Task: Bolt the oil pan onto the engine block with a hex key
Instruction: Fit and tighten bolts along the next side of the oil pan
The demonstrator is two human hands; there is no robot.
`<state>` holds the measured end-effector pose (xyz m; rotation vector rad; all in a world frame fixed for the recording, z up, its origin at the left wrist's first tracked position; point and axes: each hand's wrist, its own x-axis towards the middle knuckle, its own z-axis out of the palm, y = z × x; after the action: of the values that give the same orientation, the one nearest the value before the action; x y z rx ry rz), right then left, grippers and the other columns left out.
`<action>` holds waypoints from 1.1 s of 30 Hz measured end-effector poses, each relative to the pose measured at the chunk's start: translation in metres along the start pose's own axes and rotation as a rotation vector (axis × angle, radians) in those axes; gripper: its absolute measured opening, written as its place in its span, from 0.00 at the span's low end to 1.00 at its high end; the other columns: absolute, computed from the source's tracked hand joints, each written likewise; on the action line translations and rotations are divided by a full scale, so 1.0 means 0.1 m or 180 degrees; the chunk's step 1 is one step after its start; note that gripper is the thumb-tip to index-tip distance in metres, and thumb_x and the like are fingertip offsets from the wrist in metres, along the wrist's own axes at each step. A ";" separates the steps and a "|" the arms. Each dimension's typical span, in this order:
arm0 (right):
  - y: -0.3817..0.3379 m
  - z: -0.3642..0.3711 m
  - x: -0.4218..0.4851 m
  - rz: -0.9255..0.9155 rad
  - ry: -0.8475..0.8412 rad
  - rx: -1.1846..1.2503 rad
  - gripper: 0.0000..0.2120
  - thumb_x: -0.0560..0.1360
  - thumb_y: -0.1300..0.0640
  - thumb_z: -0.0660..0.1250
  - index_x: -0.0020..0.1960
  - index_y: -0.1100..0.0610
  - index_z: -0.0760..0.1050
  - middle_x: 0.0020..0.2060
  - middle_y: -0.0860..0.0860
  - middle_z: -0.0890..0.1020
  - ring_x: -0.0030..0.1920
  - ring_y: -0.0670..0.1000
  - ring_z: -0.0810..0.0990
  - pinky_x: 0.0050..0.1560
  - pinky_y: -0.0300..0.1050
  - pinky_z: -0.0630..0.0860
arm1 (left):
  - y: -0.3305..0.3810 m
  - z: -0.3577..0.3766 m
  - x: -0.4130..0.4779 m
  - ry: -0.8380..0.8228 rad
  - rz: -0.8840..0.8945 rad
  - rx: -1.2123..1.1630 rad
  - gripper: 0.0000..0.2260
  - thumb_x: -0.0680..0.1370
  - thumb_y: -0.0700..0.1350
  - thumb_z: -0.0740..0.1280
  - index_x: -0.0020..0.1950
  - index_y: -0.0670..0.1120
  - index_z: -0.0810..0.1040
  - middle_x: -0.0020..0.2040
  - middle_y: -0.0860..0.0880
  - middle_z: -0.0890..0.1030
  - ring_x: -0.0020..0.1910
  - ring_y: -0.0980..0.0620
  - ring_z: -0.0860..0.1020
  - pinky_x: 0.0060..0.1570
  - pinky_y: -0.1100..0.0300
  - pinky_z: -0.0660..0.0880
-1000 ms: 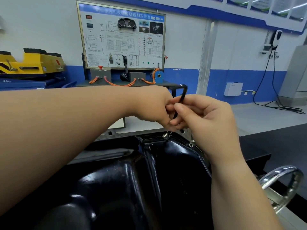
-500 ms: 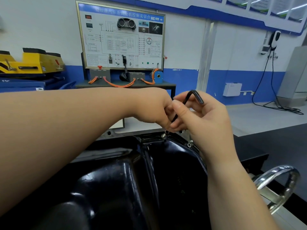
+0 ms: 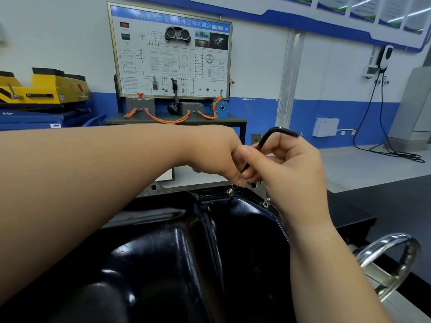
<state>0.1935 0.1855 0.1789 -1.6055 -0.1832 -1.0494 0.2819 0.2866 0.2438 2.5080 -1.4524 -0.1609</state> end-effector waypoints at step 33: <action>-0.06 0.03 -0.04 0.0117 -0.0100 0.0151 0.05 0.72 0.59 0.65 0.43 0.53 0.79 0.37 0.53 0.83 0.25 0.49 0.76 0.28 0.39 0.76 | 0.01 0.02 -0.05 -0.0222 -0.0227 -0.0377 0.13 0.73 0.43 0.67 0.29 0.44 0.71 0.21 0.54 0.62 0.24 0.51 0.58 0.24 0.63 0.56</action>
<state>0.1894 0.1920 0.1807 -1.5777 -0.1976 -0.9854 0.2783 0.2902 0.2425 2.4820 -1.3375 -0.3400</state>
